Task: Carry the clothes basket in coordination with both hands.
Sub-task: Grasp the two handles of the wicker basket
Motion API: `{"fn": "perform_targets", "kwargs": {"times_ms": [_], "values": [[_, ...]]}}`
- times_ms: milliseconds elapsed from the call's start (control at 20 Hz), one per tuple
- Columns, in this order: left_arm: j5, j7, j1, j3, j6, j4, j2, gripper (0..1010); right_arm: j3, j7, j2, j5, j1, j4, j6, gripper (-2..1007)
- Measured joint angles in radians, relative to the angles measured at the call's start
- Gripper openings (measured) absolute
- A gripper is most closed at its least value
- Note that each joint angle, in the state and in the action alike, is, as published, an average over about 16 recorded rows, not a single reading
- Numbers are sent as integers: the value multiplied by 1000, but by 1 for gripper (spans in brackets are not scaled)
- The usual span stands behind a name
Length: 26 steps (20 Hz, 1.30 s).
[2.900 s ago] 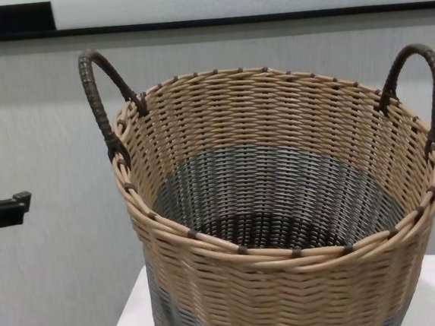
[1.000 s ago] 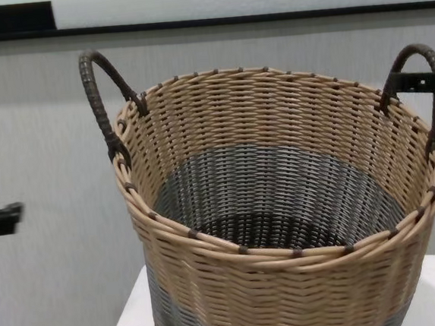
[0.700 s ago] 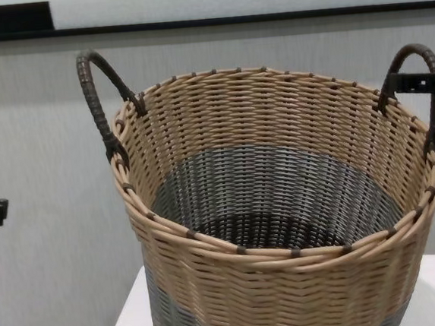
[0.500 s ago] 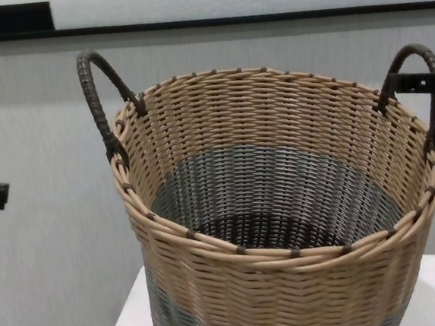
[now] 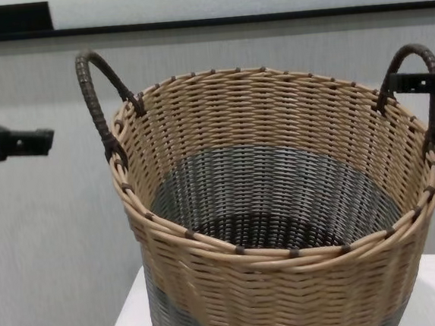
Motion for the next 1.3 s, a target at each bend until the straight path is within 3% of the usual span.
{"fn": "perform_targets", "kwargs": {"times_ms": [350,900,1300], "values": [[-14,-48,-54,-12,-11,11,-21,999,0,0,0,0,0,0,0,1001],[-117,-131,-80,-77,21,33,-61,999,0,0,1,0,0,-1,1,1001],[-151,-173,-106,-57,24,64,-78,999,0,0,1,0,0,-1,1,1000]]}}
